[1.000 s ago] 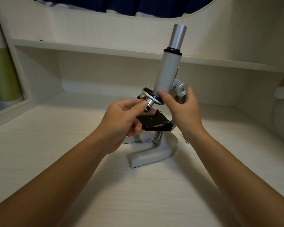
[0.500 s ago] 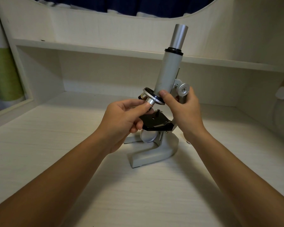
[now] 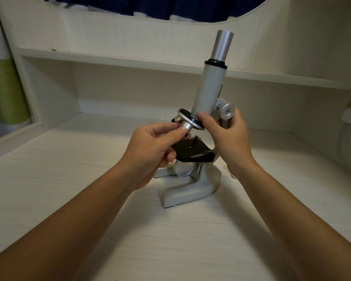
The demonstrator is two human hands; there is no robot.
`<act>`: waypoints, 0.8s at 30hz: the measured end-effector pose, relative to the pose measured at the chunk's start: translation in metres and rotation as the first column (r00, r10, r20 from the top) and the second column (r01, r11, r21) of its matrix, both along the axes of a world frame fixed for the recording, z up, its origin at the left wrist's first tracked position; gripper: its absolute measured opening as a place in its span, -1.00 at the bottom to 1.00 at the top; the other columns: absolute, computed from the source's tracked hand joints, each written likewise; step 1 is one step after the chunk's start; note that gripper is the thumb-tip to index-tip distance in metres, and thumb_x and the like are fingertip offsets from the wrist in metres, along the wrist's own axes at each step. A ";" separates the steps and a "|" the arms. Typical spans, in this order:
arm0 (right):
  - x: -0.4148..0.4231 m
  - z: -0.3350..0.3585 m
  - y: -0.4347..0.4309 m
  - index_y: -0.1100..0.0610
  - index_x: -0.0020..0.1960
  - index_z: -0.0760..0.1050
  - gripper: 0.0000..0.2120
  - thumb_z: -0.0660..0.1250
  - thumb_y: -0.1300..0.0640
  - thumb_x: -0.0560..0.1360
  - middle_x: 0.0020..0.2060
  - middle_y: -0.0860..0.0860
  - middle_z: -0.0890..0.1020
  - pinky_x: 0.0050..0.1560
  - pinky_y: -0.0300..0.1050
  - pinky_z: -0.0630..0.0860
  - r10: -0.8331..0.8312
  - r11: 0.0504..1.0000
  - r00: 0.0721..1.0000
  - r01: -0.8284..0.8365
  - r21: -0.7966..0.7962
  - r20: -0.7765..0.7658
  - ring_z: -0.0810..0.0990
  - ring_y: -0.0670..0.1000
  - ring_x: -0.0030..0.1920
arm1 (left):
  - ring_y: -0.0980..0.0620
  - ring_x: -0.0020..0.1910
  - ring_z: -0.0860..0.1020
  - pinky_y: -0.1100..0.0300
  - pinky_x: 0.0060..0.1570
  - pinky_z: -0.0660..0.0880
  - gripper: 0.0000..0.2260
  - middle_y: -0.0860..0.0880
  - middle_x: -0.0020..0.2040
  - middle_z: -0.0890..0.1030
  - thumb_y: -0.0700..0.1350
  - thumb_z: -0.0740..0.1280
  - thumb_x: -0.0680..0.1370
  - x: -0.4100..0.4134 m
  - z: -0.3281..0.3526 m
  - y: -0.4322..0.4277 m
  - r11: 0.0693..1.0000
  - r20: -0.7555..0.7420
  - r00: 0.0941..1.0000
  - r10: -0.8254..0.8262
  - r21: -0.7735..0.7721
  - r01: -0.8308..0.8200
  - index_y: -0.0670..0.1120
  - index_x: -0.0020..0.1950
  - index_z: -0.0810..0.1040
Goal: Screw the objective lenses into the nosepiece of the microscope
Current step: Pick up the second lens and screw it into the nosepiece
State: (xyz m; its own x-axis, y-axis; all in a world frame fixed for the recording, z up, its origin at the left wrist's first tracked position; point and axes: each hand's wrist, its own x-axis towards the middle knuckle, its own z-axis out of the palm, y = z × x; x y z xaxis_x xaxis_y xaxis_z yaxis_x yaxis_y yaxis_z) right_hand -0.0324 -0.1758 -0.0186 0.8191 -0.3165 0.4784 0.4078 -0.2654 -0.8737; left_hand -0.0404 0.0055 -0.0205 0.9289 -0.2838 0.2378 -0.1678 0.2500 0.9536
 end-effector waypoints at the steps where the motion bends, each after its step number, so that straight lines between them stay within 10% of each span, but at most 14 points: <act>1: 0.000 0.000 0.000 -0.11 0.08 0.53 -0.47 0.48 -0.36 0.23 0.00 0.09 0.69 0.04 -0.10 0.58 0.002 1.000 1.000 -0.002 0.000 -0.001 0.59 -0.06 -0.05 | 0.13 -0.63 0.38 0.38 -0.66 0.27 -0.75 -0.14 -0.07 0.75 -0.03 0.40 0.53 0.000 0.000 -0.001 1.000 -0.016 1.000 -0.011 -0.003 0.011 -0.17 0.09 0.66; 16: 0.000 0.001 0.001 -0.06 0.12 0.54 -0.42 0.49 -0.35 0.23 0.15 0.20 0.69 0.22 0.14 0.61 -0.022 1.000 1.000 0.022 -0.012 -0.011 0.67 0.19 0.13 | 0.09 -0.64 0.40 0.35 -0.63 0.25 -0.75 -0.07 -0.04 0.76 0.02 0.30 0.61 -0.001 -0.001 -0.003 0.999 -0.032 0.999 -0.004 0.052 0.006 -0.10 0.10 0.67; 24: -0.001 0.002 0.001 -0.10 0.08 0.52 -0.45 0.49 -0.36 0.21 0.14 0.15 0.70 0.08 -0.12 0.58 -0.006 1.000 1.000 0.006 -0.007 -0.009 0.64 -0.01 0.00 | 0.11 -0.60 0.38 0.34 -0.58 0.31 -0.80 -0.08 -0.10 0.76 -0.02 0.45 0.51 0.001 -0.001 -0.001 0.994 0.017 0.996 0.088 0.065 -0.089 -0.08 0.07 0.68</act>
State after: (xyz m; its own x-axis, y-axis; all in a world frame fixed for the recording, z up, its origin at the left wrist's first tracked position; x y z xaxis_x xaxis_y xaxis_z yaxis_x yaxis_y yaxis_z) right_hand -0.0333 -0.1751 -0.0167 0.8214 -0.3185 0.4732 0.3982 -0.2737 -0.8755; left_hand -0.0393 0.0050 -0.0212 0.9476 -0.2165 0.2348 -0.2002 0.1704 0.9648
